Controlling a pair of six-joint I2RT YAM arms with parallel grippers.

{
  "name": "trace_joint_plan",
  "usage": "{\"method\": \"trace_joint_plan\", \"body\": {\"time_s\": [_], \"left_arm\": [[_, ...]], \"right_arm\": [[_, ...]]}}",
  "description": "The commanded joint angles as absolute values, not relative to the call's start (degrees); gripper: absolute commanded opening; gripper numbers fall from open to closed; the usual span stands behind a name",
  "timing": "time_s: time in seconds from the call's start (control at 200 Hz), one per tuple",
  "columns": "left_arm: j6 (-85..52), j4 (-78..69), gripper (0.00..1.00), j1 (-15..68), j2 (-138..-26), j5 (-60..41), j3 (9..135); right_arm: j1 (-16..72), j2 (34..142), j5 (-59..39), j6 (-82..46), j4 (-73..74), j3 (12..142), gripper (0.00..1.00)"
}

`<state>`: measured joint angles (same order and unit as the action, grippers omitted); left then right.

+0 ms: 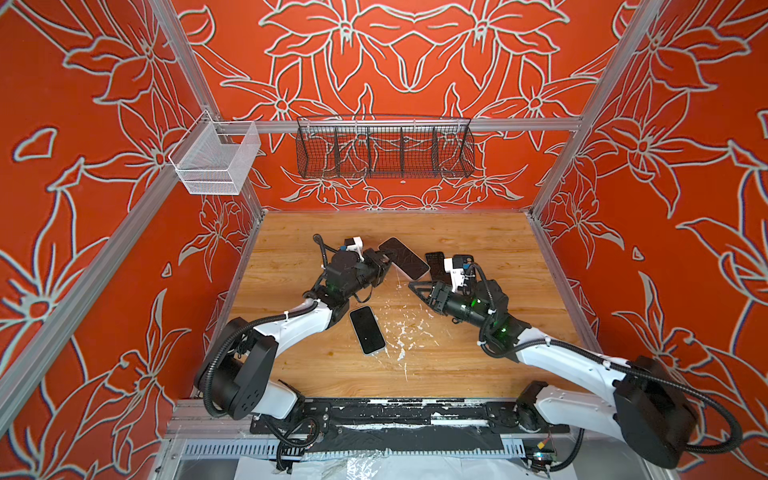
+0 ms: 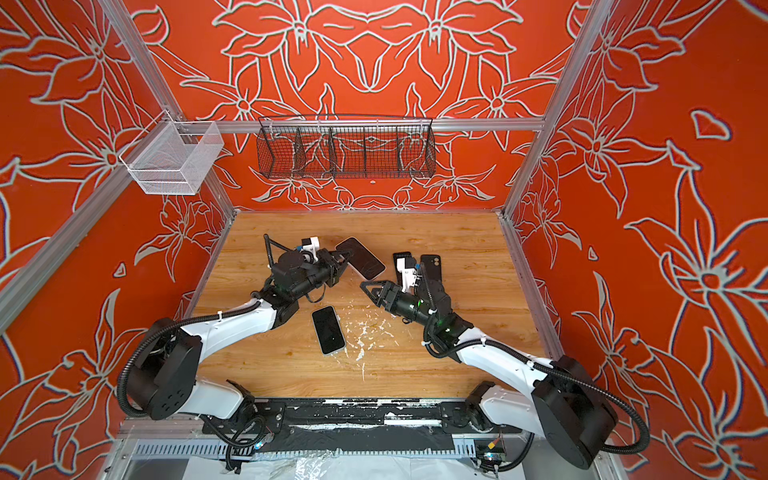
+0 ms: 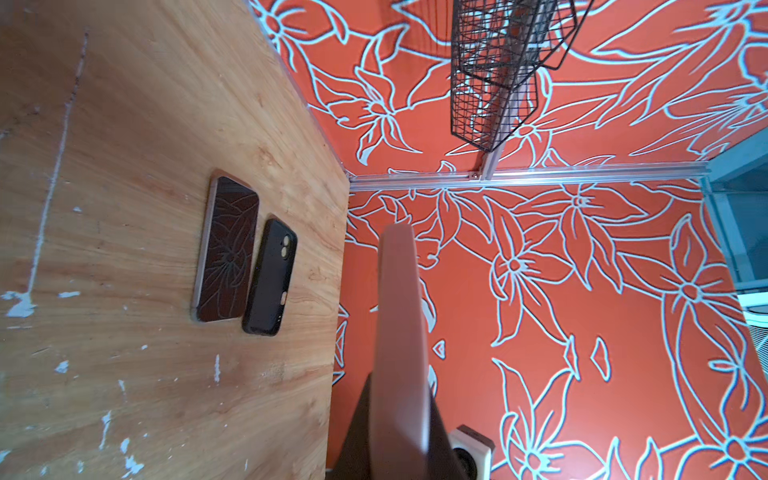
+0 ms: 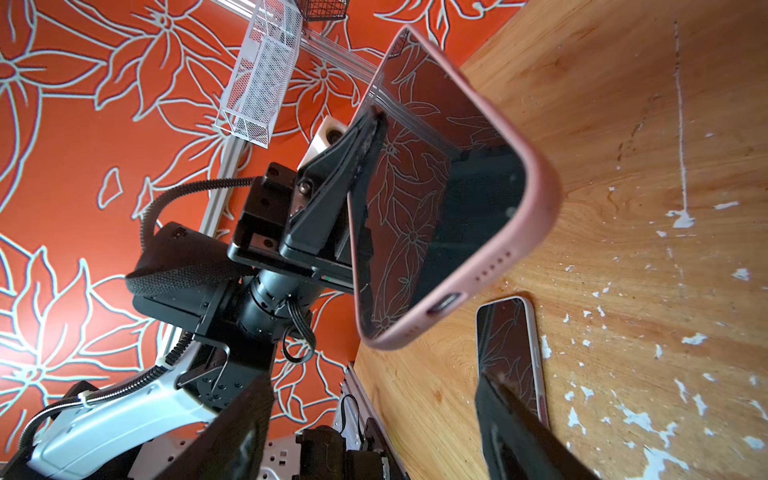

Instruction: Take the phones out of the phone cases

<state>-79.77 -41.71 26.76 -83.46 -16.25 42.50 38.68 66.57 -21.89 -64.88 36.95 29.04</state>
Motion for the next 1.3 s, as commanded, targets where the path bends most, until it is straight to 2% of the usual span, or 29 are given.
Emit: {"method": "trace_joint_plan", "body": {"time_s": [0.0,0.51,1.061,1.296], "left_arm": [[-81.21,-52.25,0.00,27.52,-84.62,-16.22,42.47],[-81.21,-53.21,0.00,28.13,-84.77,-16.58,41.99],[-81.47,-53.54,0.00,28.39,-85.49,-16.79,42.03],[-81.89,-53.88,0.00,28.48,-85.70,-16.79,41.75]], "right_arm": [[39.37,66.45,-18.35,-67.41,42.80,28.25,0.77],[39.46,67.73,-16.61,-66.87,43.73,29.97,0.68],[39.75,71.34,-16.97,-67.25,46.83,31.35,0.43],[39.90,72.30,-16.96,-67.33,47.71,31.55,0.37]]}}
